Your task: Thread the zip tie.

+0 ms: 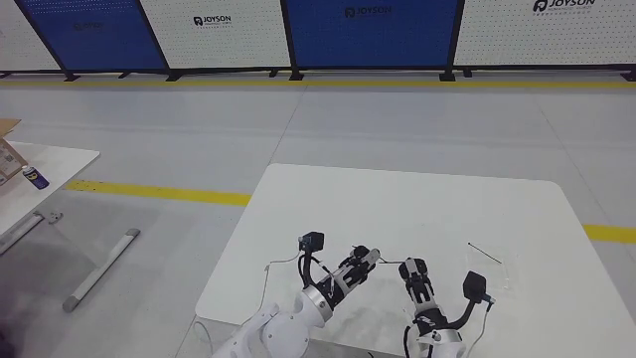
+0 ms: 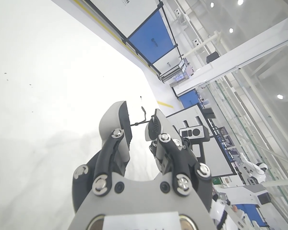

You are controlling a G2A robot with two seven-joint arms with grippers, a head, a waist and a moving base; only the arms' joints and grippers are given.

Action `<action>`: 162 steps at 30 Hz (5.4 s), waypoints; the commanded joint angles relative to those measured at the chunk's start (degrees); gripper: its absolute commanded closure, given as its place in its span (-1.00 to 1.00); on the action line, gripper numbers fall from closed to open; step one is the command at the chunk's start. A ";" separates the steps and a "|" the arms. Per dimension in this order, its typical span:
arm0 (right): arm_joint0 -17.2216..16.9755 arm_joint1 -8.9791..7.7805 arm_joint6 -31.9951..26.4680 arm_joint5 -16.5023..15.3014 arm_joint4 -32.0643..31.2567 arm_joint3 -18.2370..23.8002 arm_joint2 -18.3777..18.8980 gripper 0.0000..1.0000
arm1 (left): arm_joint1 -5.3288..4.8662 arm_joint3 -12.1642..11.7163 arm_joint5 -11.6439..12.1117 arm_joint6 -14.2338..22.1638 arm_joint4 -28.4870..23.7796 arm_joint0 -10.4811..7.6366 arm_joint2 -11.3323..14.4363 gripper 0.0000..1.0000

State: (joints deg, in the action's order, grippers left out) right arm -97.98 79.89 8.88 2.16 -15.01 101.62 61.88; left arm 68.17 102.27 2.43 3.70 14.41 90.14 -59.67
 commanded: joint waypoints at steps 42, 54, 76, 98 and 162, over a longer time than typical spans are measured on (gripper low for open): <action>-0.46 0.00 -2.00 -3.84 2.67 -0.75 1.67 -1.00 | 1.24 1.76 0.68 -7.92 -16.12 0.14 -2.20 1.00; 2.15 -1.27 -9.08 -5.97 -15.39 -3.81 1.26 -1.00 | 2.24 2.87 -3.46 -13.47 -23.13 -0.31 -2.12 1.00; 2.91 -2.57 -5.28 -12.20 -34.43 -6.11 1.33 -1.00 | 3.27 4.19 -6.55 -15.22 -32.00 -0.98 -2.51 1.00; 3.56 -2.27 -4.06 -5.50 -35.25 -5.66 0.83 -1.00 | 3.36 5.92 -7.85 -10.95 -35.14 0.30 -2.97 1.00; 6.62 -2.39 -9.25 -9.79 -34.10 -5.72 0.91 0.32 | 4.23 5.04 -7.45 -7.06 -32.80 0.14 0.24 1.00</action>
State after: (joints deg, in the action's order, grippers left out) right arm -91.36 77.50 -0.46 -7.60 -49.10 95.86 62.81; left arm 72.40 107.30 -4.96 -3.40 -18.46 90.28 -59.42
